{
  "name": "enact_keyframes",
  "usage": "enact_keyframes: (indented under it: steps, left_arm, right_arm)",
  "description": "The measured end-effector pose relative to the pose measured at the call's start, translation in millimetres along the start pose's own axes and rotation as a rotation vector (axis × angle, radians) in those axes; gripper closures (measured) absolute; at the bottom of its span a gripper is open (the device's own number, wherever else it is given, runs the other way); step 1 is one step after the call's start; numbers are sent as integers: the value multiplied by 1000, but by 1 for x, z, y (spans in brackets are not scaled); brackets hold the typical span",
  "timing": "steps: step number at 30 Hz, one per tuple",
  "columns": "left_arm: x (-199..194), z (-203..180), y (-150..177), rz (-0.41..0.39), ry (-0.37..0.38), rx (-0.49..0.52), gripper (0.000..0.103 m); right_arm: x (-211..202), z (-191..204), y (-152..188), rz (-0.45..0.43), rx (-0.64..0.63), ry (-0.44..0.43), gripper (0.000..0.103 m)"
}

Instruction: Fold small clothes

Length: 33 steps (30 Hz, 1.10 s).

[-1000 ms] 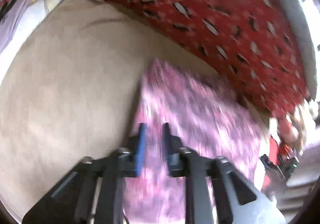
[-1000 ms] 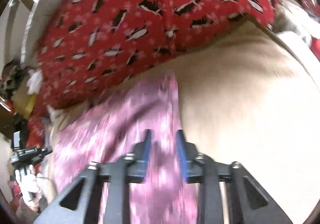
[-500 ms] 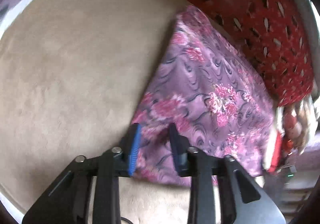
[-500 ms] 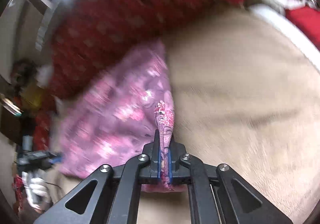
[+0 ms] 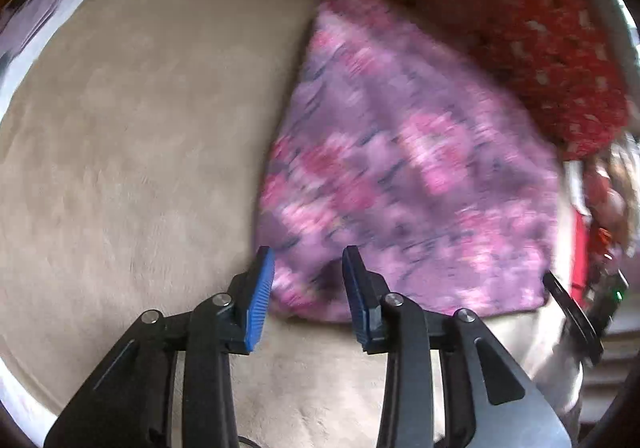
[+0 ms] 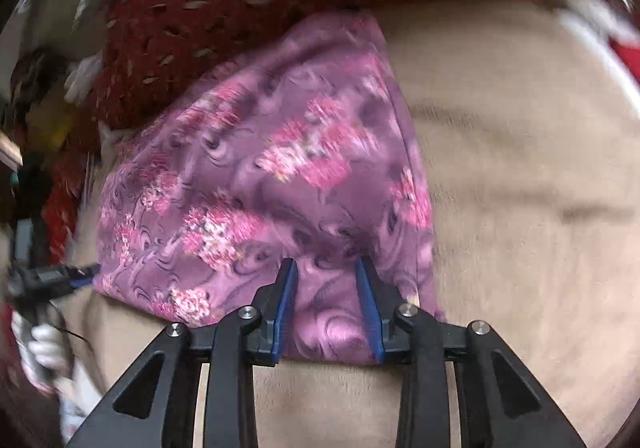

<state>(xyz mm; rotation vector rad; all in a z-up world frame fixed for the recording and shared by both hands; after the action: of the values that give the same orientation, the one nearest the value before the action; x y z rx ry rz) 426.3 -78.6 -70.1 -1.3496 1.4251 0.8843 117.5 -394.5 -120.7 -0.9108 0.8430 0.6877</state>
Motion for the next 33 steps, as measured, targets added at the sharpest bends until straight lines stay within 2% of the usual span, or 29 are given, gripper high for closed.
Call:
enact_keyframes:
  steps: [3,5,6,11,14,20,21,22,23,24,27,28,30,31,32,33]
  left_arm:
    - [-26,-9,-43,-70,-20,33,69]
    - [-36,-14,-78,-100,-30,31,59]
    - [-38,-15,-90,-111,-34,29,58]
    - [-20,-33,-152,-76,-52,30,57]
    - [-7,-39,-171,-63,-64,24,57]
    - [36,-38,-181,-17,-129,-8,57]
    - [40,-37,-182,-21,-148,-8,59]
    - [42,-37,-184,-41,-183,3,81]
    - [40,-38,-186,-61,-199,14,100]
    - [37,-39,-188,-82,-198,11,101]
    - [18,-33,-204,-187,-152,-63,101]
    - [17,-26,-209,-198,-166,-92,103]
    - [25,-10,-213,-171,-244,-131,103]
    - [28,-2,-213,-150,-260,-153,103]
    - [29,4,-212,-130,-234,-179,103]
    - [27,6,-210,-122,-166,-195,103]
  right_arm:
    - [-21,16,-38,-81,-4,-65,68]
    - [-27,21,-71,-118,16,-107,68]
    - [-28,22,-86,-131,23,-118,68]
    - [-2,12,-148,-160,97,-112,68]
    - [25,16,-168,-110,144,-173,68]
    - [71,21,-168,-59,94,-65,69]
    - [74,20,-166,-62,78,-48,78]
    - [75,22,-167,-73,43,-17,100]
    - [74,25,-170,-89,-7,18,99]
    - [71,28,-173,-106,-33,29,99]
    - [40,29,-189,-241,-3,-43,100]
    - [36,27,-192,-259,21,-71,100]
    - [45,17,-193,-227,54,-71,99]
    - [59,13,-189,-164,59,-69,99]
    - [72,8,-183,-97,73,-65,99]
    - [77,3,-178,-67,92,-56,96]
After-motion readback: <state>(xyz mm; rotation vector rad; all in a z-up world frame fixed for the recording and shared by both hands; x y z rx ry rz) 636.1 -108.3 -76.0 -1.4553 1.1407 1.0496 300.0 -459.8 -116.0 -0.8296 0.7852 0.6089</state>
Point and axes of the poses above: each gripper's, at about its wrist camera, not at the fingertips, and x roughly the way its jaws point, z to its left, y to its underside, the point moved 9 cm from there along x, roughly the way its jaws point, and after that the axes turned 4 degrees about z, right-handed, at the moved point
